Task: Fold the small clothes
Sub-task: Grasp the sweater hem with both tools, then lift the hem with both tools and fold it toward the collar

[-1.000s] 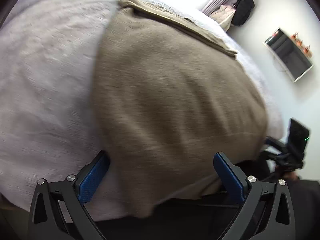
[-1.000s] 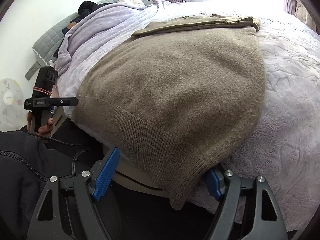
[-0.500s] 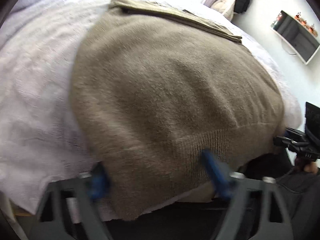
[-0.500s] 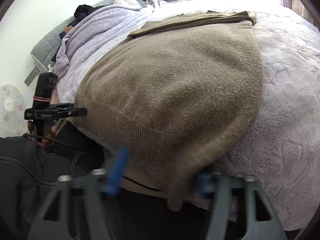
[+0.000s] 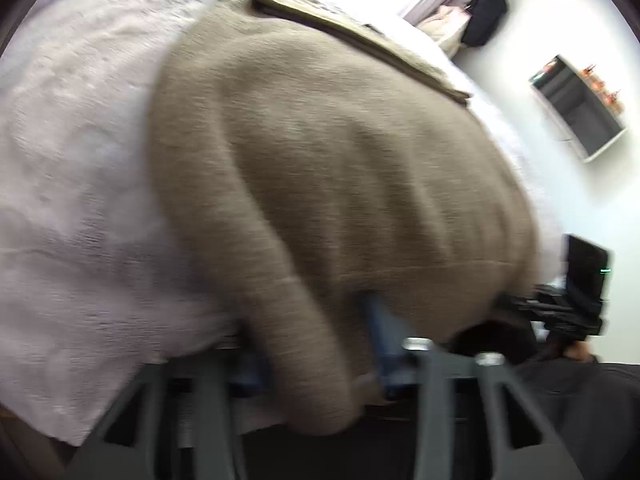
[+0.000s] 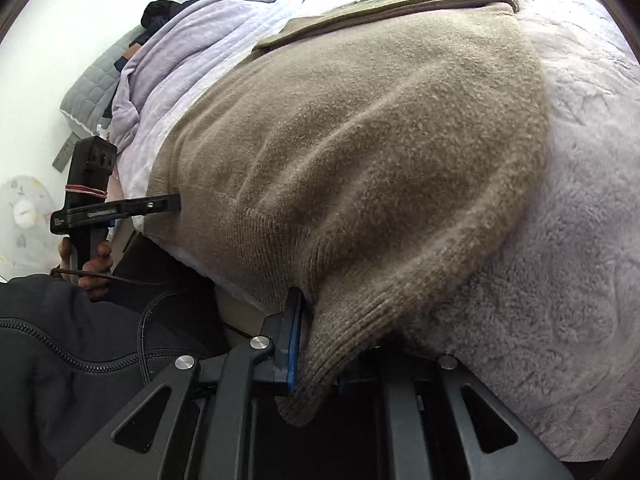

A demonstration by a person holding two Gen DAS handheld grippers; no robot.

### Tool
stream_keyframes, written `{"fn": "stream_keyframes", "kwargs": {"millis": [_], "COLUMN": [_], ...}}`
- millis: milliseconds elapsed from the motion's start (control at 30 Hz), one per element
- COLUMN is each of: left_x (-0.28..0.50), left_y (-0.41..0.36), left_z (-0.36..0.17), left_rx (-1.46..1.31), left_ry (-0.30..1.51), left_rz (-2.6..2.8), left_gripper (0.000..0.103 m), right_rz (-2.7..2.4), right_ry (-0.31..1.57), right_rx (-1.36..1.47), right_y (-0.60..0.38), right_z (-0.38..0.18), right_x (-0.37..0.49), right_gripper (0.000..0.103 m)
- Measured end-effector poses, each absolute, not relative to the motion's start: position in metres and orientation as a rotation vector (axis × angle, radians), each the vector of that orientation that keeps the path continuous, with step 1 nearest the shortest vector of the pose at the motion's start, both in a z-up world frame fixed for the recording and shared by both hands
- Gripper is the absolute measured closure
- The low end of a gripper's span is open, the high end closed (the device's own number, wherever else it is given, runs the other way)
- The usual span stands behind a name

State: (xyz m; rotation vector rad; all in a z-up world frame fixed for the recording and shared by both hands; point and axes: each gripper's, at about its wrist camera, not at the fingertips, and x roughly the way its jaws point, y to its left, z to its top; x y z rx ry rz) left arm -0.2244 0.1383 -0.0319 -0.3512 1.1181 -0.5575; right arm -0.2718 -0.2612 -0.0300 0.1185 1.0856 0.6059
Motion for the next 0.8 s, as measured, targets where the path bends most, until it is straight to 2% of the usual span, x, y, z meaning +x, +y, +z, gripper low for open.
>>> {"fn": "stream_keyframes", "kwargs": {"millis": [67,100,167,500,800], "left_x": [-0.227,-0.23,-0.233,-0.236,-0.224], "left_y": [0.13,0.124,0.116,0.132,0.145], "left_z": [-0.028,-0.026,-0.022,-0.001,0.067], "left_rx": [-0.296,-0.237,-0.168,-0.253,-0.273], "left_ry": [1.115,1.112,1.11,1.032,0.826], "left_rz": [-0.521,-0.502,-0.503,-0.536,-0.527], "left_gripper": [0.046,0.058,0.091,0.093,0.093], "right_rz": [0.609,0.612,0.635,0.712,0.648], "right_ry": [1.089,1.077,1.041,0.863,0.721], "right_rx": [0.14,0.143,0.14,0.219,0.197], "right_y": [-0.263,-0.263,-0.267,-0.283,-0.293], "right_z": [-0.032,-0.03,-0.023,0.032,0.079], "right_x": [-0.271,-0.272,-0.275,-0.283,-0.27], "right_gripper": [0.087,0.087,0.095,0.096,0.096]}}
